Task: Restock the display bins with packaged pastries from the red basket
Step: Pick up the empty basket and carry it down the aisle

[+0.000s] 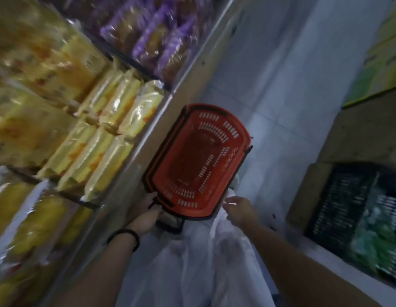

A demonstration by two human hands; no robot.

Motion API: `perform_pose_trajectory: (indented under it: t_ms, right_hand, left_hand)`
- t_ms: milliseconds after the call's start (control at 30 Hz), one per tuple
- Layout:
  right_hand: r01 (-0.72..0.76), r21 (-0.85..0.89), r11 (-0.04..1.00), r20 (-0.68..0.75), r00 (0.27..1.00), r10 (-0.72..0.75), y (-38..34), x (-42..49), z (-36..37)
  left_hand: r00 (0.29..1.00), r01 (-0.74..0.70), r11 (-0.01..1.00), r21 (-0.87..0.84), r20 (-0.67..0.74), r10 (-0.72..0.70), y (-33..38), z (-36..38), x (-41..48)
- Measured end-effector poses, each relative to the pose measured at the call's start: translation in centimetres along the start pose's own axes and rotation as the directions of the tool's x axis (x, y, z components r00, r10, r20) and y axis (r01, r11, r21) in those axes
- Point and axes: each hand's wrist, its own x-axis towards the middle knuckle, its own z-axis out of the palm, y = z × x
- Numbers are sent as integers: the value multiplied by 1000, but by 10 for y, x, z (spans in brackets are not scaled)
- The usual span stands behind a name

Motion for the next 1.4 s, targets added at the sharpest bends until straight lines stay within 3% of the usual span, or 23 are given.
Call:
perform_pose_trajectory:
  t_ms: [67,167,267,367,533,700,767,900,1167,1300,1400]
  right_hand:
    - [-24,85,996,15,1000,23,14,19,24]
    - [-69,183,981,-55,995,80,-15,15,40]
    - [-63,217,974,-138,986,94,-25,44,56]
    - [-69,262,963,-144,983,110,-17,79,80]
    - [-96,286,954,-194,969,155,-12,98,84]
    - [-110,372,922,-183,965,189,-11,126,36]
    - [-99,393,914,-188,964,186,-14,143,7]
    - [-87,417,905,-190,965,180,-28,178,-56]
    - [-53,390,919,-210,967,145,-57,251,-186]
    - [-31,363,931,-290,946,144,-82,296,-263]
    - [-60,322,945,-315,934,167,-107,333,-326]
  left_hand:
    - [995,-36,999,-22,-98,34,-6,3,24]
    - [971,-99,991,85,-211,115,-12,9,65]
    - [965,34,996,-83,-258,-54,-16,21,106]
    - [904,127,953,-276,-364,-226,-22,38,135]
    - [879,90,949,-302,-424,-218,3,52,152]
    - [931,-100,995,-11,-354,90,74,58,175]
    - [944,-139,989,42,-295,145,111,68,192]
    - [933,-224,914,337,-197,301,178,91,243]
    - [960,-7,658,753,-179,216,351,161,320]
    - [967,-92,502,860,-42,250,439,194,340]
    - [985,-54,513,857,-39,168,506,224,363]
